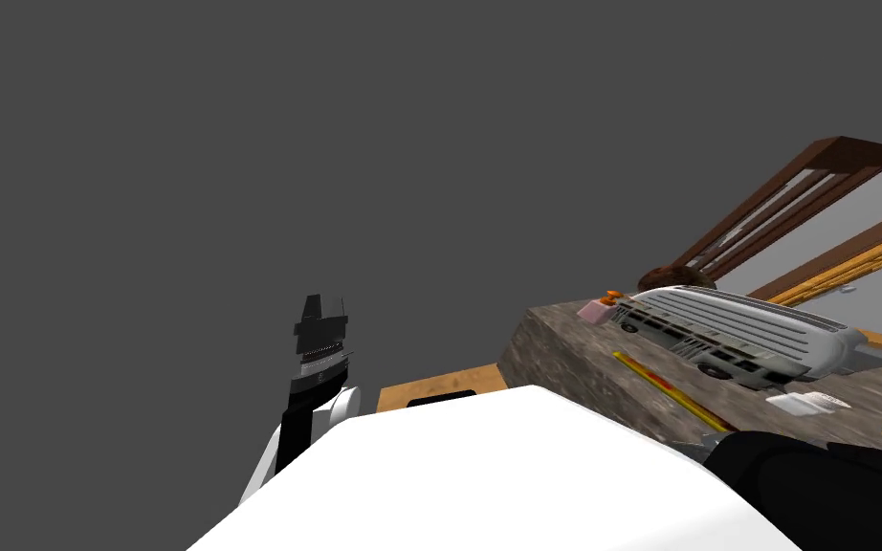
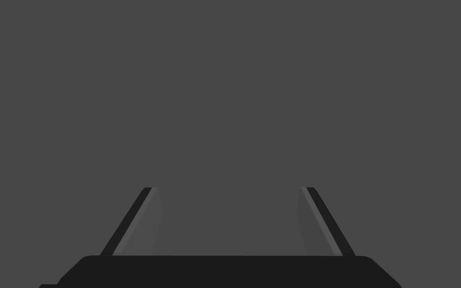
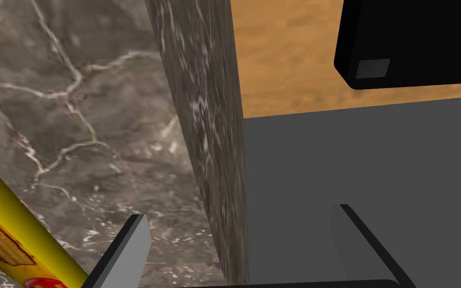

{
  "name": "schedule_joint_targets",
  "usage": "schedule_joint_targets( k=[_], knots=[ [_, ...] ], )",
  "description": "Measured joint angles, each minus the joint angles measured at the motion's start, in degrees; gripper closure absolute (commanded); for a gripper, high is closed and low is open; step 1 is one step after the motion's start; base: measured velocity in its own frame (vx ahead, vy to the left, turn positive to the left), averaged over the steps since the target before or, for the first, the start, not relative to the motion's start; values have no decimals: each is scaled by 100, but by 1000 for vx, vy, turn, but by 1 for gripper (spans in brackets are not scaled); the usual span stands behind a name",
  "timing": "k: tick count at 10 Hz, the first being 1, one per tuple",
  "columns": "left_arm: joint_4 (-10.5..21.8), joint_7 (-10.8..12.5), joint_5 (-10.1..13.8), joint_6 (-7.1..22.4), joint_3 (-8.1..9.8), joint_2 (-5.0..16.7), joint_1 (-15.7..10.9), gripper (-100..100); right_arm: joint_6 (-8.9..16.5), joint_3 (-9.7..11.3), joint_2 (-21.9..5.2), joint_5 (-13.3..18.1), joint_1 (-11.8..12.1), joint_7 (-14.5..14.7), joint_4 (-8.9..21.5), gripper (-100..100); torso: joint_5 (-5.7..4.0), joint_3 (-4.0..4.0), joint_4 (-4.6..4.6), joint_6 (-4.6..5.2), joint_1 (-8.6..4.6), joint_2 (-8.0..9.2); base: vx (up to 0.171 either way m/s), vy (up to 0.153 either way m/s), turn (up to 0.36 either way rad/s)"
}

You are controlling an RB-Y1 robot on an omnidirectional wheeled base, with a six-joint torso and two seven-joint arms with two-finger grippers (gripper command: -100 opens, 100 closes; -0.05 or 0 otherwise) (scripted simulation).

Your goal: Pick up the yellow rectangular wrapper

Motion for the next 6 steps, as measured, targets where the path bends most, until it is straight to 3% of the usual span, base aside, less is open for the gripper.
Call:
schedule_joint_targets(
  k=[1, 3, 4, 6],
  knots=[
    [0, 0, 0, 0, 0, 0, 0, 0, -14, -2, -94, 60, 114, 24, 110, -100, -3, -2, -1, 3, -8, -3, 129, -228, 152],
    [0, 0, 0, 0, 0, 0, 0, 0, 25, 190, -129, 360, -11, -42, 306, -100, -5, 0, 0, 4, -8, 1, 90, -228, 116],
    [0, 0, 0, 0, 0, 0, 0, 0, 66, 202, -141, 409, 58, -37, 310, -100, -5, 5, 2, 4, -6, 8, 78, -205, 85],
    [0, 0, 0, 0, 0, 0, 0, 0, 54, 260, -103, 524, 88, -50, 371, -100, -2, 11, 4, 7, 11, 19, 38, -131, 46]
  ],
)
